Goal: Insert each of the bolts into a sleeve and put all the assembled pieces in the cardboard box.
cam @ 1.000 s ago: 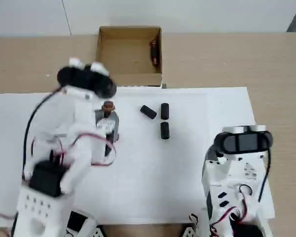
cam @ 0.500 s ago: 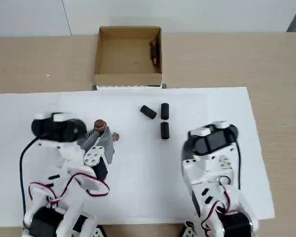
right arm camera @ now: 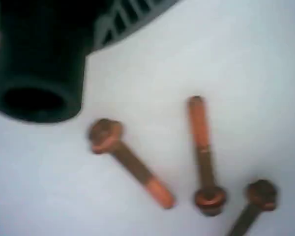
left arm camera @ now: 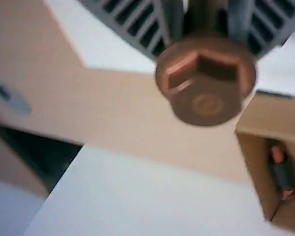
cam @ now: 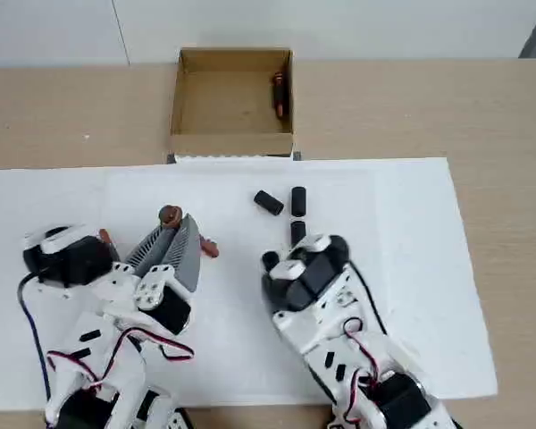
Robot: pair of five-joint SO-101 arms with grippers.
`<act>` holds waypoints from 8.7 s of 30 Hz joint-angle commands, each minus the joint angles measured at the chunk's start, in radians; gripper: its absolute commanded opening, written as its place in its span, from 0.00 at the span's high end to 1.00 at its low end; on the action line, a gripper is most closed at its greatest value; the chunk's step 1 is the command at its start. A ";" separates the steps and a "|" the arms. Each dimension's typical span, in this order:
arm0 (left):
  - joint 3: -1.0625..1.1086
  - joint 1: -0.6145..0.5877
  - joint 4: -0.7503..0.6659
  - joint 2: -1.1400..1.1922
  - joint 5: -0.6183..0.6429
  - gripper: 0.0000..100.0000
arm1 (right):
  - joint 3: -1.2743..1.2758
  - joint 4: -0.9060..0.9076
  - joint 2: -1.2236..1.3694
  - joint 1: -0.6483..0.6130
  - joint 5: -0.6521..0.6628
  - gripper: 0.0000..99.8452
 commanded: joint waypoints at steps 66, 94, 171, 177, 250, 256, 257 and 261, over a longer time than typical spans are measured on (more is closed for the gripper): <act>0.104 0.267 0.124 -0.008 -0.183 0.81 | -0.011 -0.128 -0.008 -0.079 0.186 1.00; 0.214 -0.166 0.140 -0.011 -0.497 1.00 | 0.003 -0.062 -0.001 0.205 0.002 1.00; 0.418 -0.178 0.110 -0.011 -0.497 1.00 | -2.243 -0.367 2.623 0.312 0.476 0.93; 0.418 -0.178 0.110 -0.011 -0.497 1.00 | -2.243 -0.191 2.528 0.305 0.474 1.00; 0.418 -0.178 0.110 -0.011 -0.497 1.00 | -1.824 0.627 2.335 0.285 -0.173 0.86; 0.418 -0.178 0.110 -0.011 -0.497 1.00 | -1.824 0.599 2.397 0.286 -0.170 0.86; 0.418 -0.178 0.110 -0.011 -0.497 1.00 | -1.824 0.599 2.407 0.286 -0.170 0.86; 0.418 -0.178 0.110 -0.011 -0.497 1.00 | -1.827 0.599 2.433 0.289 -0.170 0.91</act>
